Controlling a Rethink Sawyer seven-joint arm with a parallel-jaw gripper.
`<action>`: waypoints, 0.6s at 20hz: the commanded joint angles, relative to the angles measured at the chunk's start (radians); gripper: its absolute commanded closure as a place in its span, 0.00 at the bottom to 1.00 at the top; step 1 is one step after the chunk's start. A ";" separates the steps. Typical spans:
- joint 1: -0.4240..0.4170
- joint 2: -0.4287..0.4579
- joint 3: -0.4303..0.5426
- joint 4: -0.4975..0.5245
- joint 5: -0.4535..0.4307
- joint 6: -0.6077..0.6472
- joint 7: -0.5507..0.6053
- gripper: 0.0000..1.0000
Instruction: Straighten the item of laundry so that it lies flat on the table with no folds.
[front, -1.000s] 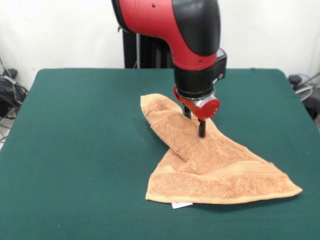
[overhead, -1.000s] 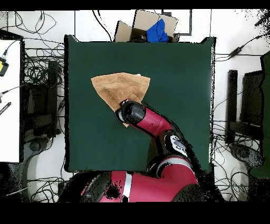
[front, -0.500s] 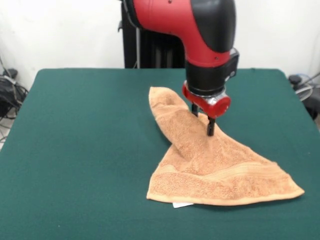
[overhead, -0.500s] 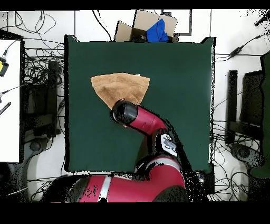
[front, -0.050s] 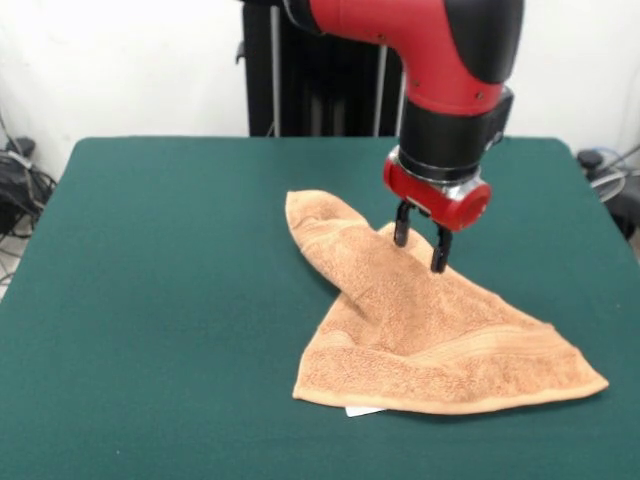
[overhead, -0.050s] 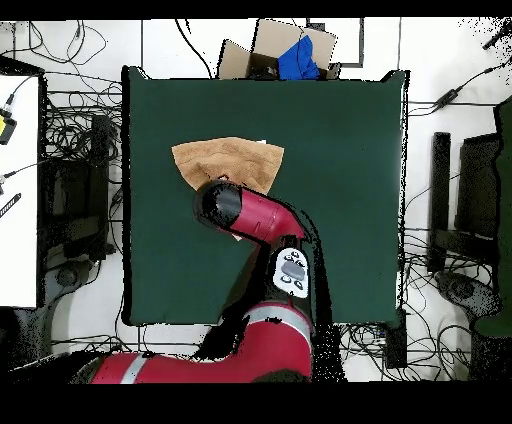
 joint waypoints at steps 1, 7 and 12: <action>0.021 -0.013 -0.082 -0.149 -0.006 0.187 0.161 0.00; 0.008 0.001 -0.102 -0.257 -0.018 0.283 0.148 0.00; -0.020 0.006 -0.104 -0.322 -0.034 0.344 0.114 0.00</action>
